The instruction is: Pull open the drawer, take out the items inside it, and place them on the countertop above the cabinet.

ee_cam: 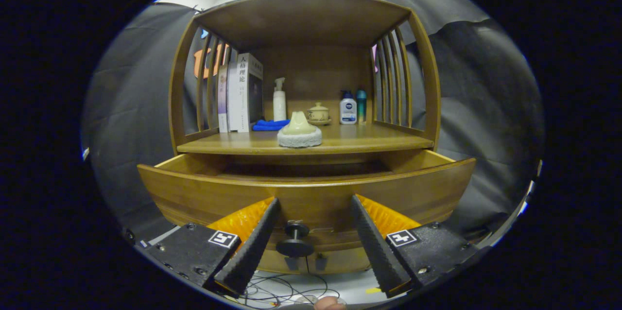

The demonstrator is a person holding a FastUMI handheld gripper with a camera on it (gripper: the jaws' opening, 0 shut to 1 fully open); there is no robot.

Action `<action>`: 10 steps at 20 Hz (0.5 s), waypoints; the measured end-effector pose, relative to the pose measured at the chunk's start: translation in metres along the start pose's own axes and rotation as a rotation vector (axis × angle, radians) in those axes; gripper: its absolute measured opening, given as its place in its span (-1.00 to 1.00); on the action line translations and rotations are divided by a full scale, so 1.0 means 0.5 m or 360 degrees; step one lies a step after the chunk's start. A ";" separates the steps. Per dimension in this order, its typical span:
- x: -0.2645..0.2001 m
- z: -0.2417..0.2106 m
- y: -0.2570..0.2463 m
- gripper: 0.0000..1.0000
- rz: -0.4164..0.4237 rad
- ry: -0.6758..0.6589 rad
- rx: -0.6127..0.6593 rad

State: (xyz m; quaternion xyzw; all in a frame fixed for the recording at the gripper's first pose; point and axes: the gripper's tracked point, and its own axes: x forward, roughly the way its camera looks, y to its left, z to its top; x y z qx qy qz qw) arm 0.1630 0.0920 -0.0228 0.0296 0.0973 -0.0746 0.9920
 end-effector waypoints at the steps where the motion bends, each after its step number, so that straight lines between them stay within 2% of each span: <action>1: 0.006 0.001 0.001 0.93 -0.0002 0.0000 -0.0002; 10: 0.067 0.017 0.002 0.93 0.0000 -0.0009 -0.0007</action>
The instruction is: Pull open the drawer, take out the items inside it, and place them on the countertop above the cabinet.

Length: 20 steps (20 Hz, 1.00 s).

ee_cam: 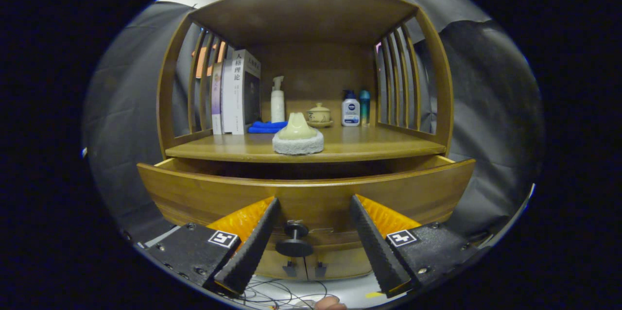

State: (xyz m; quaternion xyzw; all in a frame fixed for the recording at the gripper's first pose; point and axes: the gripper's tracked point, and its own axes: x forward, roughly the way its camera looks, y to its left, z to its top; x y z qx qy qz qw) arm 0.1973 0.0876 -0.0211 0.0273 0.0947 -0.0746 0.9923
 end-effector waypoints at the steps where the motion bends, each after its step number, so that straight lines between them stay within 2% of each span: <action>1: 0.008 0.002 0.000 0.93 0.0002 0.0000 0.0000; 20: 0.114 0.025 0.003 0.94 0.0006 -0.0048 0.0007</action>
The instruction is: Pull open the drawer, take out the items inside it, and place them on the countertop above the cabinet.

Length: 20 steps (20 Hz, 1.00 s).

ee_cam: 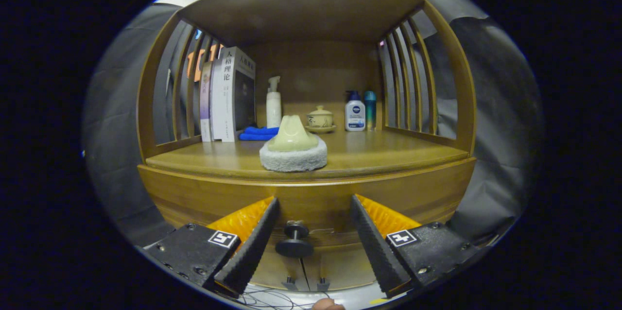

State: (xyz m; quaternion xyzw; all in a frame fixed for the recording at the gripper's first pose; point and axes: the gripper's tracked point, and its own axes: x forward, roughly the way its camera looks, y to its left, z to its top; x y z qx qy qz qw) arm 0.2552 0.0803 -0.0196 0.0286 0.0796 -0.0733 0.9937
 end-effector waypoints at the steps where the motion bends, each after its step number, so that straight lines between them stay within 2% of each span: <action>1: 0.000 0.001 0.001 0.94 -0.0003 -0.0006 0.0002; 8: -0.030 0.012 -0.011 0.96 0.0010 -0.0036 0.0088; 16: -0.240 0.061 -0.024 0.95 0.0056 -0.0194 0.0026; 20: -0.348 0.052 -0.030 0.95 0.0072 -0.0191 0.0000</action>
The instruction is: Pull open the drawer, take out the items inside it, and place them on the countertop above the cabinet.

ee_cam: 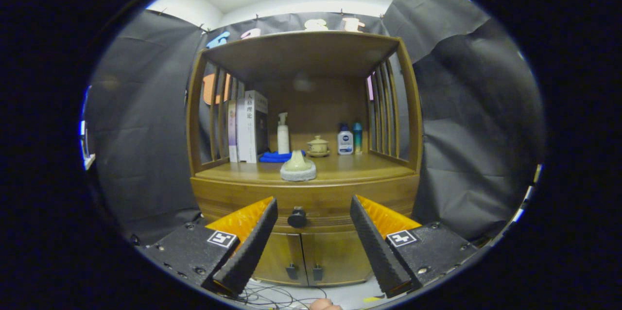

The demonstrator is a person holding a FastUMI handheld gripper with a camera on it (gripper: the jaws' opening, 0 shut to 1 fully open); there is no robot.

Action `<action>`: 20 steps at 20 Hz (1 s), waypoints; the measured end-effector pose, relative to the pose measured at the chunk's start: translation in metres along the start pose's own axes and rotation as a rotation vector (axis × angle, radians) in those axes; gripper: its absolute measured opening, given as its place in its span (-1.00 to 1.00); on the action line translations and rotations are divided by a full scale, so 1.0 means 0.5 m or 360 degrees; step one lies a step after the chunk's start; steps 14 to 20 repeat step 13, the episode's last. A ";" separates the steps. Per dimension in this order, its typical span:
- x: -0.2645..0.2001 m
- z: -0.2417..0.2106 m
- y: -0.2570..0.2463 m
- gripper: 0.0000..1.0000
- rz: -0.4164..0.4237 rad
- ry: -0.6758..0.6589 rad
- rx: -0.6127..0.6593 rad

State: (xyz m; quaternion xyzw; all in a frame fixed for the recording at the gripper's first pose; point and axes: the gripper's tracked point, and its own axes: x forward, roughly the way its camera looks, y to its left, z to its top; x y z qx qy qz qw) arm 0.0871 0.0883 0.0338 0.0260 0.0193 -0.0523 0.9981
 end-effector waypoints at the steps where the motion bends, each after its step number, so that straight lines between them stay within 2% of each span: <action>1: -0.022 0.002 0.001 0.95 0.0006 -0.0005 0.0006; 9: -0.159 -0.059 0.009 0.95 0.0015 0.0006 -0.0021; 20: -0.164 -0.063 -0.003 0.95 0.0005 0.0010 -0.0021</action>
